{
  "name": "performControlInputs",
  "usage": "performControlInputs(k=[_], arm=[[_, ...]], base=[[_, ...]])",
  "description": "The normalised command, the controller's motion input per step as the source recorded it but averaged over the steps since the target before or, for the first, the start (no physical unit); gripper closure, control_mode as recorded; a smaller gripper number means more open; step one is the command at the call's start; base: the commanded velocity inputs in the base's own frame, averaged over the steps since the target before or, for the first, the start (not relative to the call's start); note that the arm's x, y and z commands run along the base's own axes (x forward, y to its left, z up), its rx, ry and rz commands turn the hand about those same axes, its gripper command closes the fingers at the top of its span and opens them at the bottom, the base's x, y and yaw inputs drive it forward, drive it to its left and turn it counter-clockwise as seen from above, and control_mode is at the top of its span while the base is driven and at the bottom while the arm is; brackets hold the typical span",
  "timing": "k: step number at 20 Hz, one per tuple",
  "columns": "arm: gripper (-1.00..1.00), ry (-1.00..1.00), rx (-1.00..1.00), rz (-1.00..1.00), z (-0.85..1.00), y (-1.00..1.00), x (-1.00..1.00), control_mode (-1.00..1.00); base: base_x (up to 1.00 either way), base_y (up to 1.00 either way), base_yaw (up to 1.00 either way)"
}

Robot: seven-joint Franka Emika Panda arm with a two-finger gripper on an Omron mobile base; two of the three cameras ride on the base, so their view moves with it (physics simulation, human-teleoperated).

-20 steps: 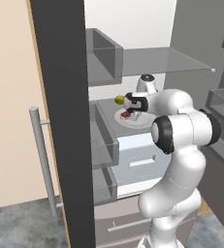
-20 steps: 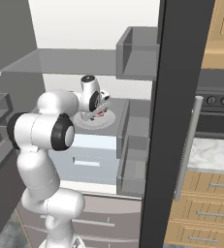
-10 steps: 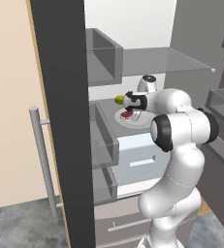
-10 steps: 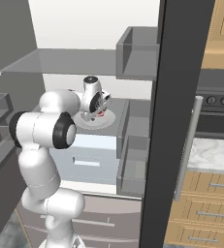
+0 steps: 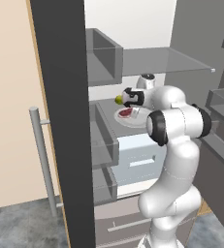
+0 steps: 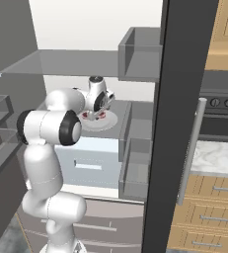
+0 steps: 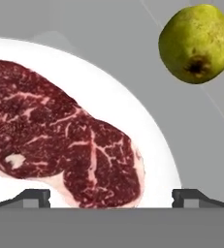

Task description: Retrieve the steak from the fridge and place it on the saucepan with marinade on the stove.

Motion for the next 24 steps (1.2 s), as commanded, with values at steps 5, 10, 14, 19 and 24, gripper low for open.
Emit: performControlInputs(k=[5, 10, 14, 19, 24], arm=[[-1.00, 0.00, -0.04, 0.04, -0.18, 0.17, 0.10, -1.00], [-1.00, 0.00, -0.11, 0.05, -0.47, 0.33, -0.04, -1.00], [1.00, 0.00, -0.08, 0.04, -0.62, 0.35, -0.01, -1.00], [1.00, 0.02, -0.07, 0.05, -0.76, 0.02, 0.00, -1.00], [1.00, 0.00, 0.00, 0.00, -0.04, 0.00, 0.00, -1.00]], base=[[0.00, 0.00, 0.00], [0.00, 0.00, 0.00], [0.00, 0.00, 0.00], [0.00, 0.00, 0.00], [0.00, 0.00, 0.00]])
